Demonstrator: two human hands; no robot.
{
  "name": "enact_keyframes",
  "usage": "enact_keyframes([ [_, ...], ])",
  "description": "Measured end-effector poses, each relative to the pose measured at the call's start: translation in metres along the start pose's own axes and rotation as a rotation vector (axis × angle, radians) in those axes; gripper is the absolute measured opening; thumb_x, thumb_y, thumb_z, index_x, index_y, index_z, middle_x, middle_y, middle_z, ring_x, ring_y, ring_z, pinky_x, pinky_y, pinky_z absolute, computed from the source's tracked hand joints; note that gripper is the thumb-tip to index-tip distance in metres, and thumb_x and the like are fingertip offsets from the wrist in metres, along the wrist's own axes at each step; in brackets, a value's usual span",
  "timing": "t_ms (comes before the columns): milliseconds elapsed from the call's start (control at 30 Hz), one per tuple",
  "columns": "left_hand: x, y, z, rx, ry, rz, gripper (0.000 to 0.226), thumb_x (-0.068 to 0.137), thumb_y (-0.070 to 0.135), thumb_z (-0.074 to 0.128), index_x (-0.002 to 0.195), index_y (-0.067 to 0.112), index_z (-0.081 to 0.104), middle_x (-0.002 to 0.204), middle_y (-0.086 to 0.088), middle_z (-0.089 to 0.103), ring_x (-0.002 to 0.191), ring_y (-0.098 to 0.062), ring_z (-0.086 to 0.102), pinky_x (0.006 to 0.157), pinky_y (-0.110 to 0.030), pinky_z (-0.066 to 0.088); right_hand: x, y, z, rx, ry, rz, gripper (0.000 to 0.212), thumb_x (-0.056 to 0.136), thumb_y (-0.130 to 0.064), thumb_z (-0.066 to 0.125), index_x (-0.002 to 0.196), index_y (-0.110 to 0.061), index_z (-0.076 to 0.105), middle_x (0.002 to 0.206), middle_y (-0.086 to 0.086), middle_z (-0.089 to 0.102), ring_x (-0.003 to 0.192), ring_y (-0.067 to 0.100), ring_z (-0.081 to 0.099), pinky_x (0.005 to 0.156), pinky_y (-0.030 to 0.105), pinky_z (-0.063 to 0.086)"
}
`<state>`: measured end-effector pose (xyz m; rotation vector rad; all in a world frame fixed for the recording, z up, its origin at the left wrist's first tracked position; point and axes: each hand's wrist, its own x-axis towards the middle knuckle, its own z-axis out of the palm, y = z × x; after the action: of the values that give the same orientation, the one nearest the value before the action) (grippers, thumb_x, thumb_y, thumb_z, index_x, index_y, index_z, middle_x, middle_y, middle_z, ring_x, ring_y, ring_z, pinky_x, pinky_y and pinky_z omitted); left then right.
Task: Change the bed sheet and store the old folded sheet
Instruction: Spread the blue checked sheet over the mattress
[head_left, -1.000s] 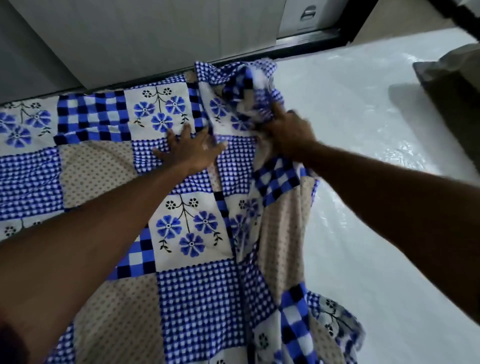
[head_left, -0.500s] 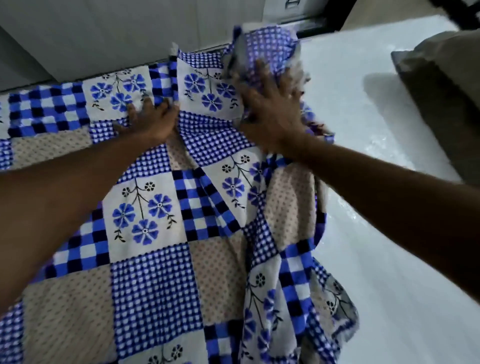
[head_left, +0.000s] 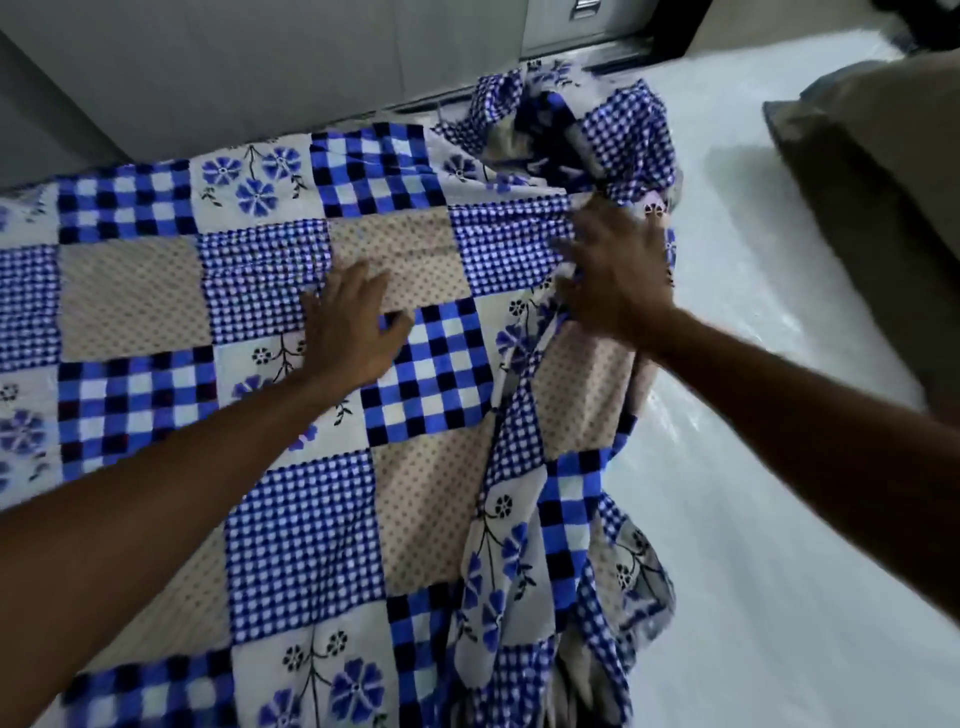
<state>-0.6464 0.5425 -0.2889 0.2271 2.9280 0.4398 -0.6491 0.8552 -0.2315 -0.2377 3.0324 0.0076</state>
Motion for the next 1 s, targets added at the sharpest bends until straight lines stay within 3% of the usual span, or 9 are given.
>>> enact_keyframes([
  [133,-0.086,0.026,0.024,-0.096,0.056,-0.031,0.063,0.094,0.050,0.055,0.147,0.018,0.047,0.161,-0.010,0.032,0.152,-0.034,0.017,0.116,-0.068,0.016,-0.128,-0.086,0.019,0.293,0.132,-0.063,0.046,0.093,-0.042,0.053,0.138,-0.032,0.056,0.152,0.002,0.047,0.135,0.030,0.046,0.110,0.055,0.032],
  [267,-0.215,0.053,0.063,-0.118,0.146,-0.041,0.053,0.091,0.041,0.057,0.140,0.019,0.056,0.158,-0.007,0.038,0.151,-0.035,0.023,0.112,-0.071,0.021,-0.258,-0.104,0.047,0.610,0.245,0.406,0.050,0.089,-0.027,0.055,0.138,-0.022,0.056,0.147,0.009,0.048,0.130,0.033,0.047,0.103,0.050,0.042],
  [400,-0.325,0.073,0.092,-0.106,0.107,-0.051,0.056,0.099,0.046,0.043,0.148,0.022,0.048,0.161,-0.006,0.033,0.154,-0.032,0.013,0.114,-0.070,0.019,-0.346,-0.109,0.070,0.871,0.057,0.500,0.056,0.091,-0.033,0.046,0.146,-0.020,0.044,0.138,0.005,0.048,0.122,0.022,0.051,0.094,0.048,0.050],
  [500,-0.367,0.076,0.098,-0.095,0.096,-0.056,0.051,0.104,0.042,0.035,0.150,0.023,0.044,0.162,-0.006,0.031,0.155,-0.028,0.010,0.117,-0.068,0.015,-0.363,-0.109,0.072,0.953,-0.059,0.525,0.069,0.091,-0.033,0.063,0.152,-0.027,0.032,0.134,-0.005,0.048,0.107,0.003,0.048,0.086,0.034,0.050],
  [700,-0.407,0.073,0.112,-0.017,-0.041,-0.071,0.062,0.105,0.054,0.017,0.157,0.022,0.030,0.165,-0.006,0.021,0.154,-0.030,0.015,0.120,-0.063,0.011,-0.354,-0.067,0.067,0.834,-0.290,0.367,0.071,0.067,-0.031,0.051,0.138,-0.026,0.057,0.123,0.005,0.070,0.110,0.028,0.066,0.091,0.035,0.050],
  [767,-0.409,0.073,0.114,-0.014,-0.059,-0.075,0.067,0.104,0.060,0.014,0.159,0.024,0.023,0.166,-0.006,0.018,0.154,-0.031,0.012,0.120,-0.063,0.007,-0.364,-0.032,0.060,0.669,-0.215,0.386,0.061,0.068,-0.033,0.056,0.128,-0.027,0.065,0.115,0.008,0.070,0.109,0.032,0.064,0.090,0.039,0.050],
  [867,-0.402,0.073,0.113,-0.028,-0.107,-0.121,0.077,0.097,0.072,0.006,0.160,0.029,0.016,0.168,-0.003,0.007,0.155,-0.028,0.001,0.121,-0.061,-0.002,-0.385,0.036,0.044,0.529,0.052,0.746,0.041,0.082,-0.026,0.059,0.122,-0.028,0.065,0.111,0.010,0.060,0.106,0.037,0.061,0.087,0.040,0.048],
  [933,-0.404,0.076,0.110,-0.025,-0.155,-0.151,0.083,0.091,0.079,0.003,0.160,0.033,0.007,0.168,0.000,-0.005,0.155,-0.025,-0.010,0.120,-0.058,-0.010,-0.404,0.071,0.030,0.531,0.269,0.953,0.045,0.084,-0.020,0.055,0.128,-0.026,0.061,0.120,0.013,0.056,0.112,0.038,0.056,0.089,0.043,0.046],
  [1000,-0.398,0.076,0.105,-0.037,-0.169,-0.200,0.085,0.090,0.076,0.014,0.161,0.028,0.011,0.169,-0.003,-0.003,0.155,-0.029,-0.008,0.120,-0.059,-0.008,-0.411,0.077,0.026,0.516,0.368,0.952,0.051,0.085,-0.022,0.055,0.136,-0.024,0.056,0.127,0.015,0.054,0.117,0.038,0.051,0.094,0.047,0.043],
])
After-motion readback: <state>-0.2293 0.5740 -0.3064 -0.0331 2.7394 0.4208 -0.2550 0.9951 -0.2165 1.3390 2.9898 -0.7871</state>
